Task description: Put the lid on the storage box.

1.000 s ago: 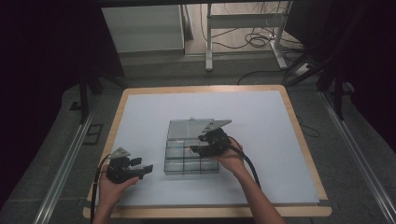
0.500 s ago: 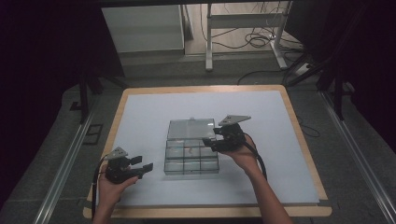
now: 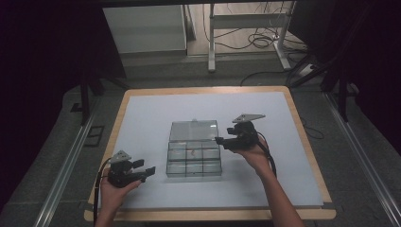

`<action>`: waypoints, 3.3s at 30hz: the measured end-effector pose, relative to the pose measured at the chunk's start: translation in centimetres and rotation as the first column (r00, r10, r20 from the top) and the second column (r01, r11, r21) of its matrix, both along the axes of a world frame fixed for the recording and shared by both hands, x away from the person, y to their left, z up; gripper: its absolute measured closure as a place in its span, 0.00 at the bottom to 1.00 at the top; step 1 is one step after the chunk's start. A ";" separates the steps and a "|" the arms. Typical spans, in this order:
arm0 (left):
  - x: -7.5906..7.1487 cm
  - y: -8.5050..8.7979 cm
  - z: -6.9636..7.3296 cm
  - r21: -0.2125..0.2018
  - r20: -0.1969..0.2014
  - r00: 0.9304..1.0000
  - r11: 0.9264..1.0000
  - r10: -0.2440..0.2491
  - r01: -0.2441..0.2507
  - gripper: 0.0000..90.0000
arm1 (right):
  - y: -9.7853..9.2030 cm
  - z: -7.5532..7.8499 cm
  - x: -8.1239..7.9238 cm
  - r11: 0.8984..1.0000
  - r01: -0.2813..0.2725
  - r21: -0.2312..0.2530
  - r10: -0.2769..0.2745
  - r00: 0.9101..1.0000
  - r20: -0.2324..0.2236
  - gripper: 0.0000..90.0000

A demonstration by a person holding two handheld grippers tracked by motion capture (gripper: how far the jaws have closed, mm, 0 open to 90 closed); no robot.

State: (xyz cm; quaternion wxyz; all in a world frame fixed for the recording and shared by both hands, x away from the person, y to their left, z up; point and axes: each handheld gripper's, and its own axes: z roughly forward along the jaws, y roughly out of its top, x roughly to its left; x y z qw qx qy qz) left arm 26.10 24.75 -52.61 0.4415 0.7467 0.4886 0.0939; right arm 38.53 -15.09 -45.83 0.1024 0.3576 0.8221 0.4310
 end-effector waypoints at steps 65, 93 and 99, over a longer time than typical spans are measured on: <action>0.0 -0.5 0.3 0.013 0.008 1.000 1.000 -0.014 0.013 0.37 | 2.3 -4.4 6.4 0.994 0.103 0.018 -0.095 0.962 -0.256 0.33; 0.0 -0.4 0.3 0.009 0.011 1.000 1.000 -0.012 0.012 0.37 | 3.3 -5.9 7.2 0.991 0.116 0.060 -0.086 0.927 -0.364 0.29; 0.0 -0.4 0.3 0.009 0.011 1.000 1.000 -0.012 0.012 0.37 | 3.2 -5.9 7.3 0.991 0.114 0.070 -0.079 0.923 -0.377 0.32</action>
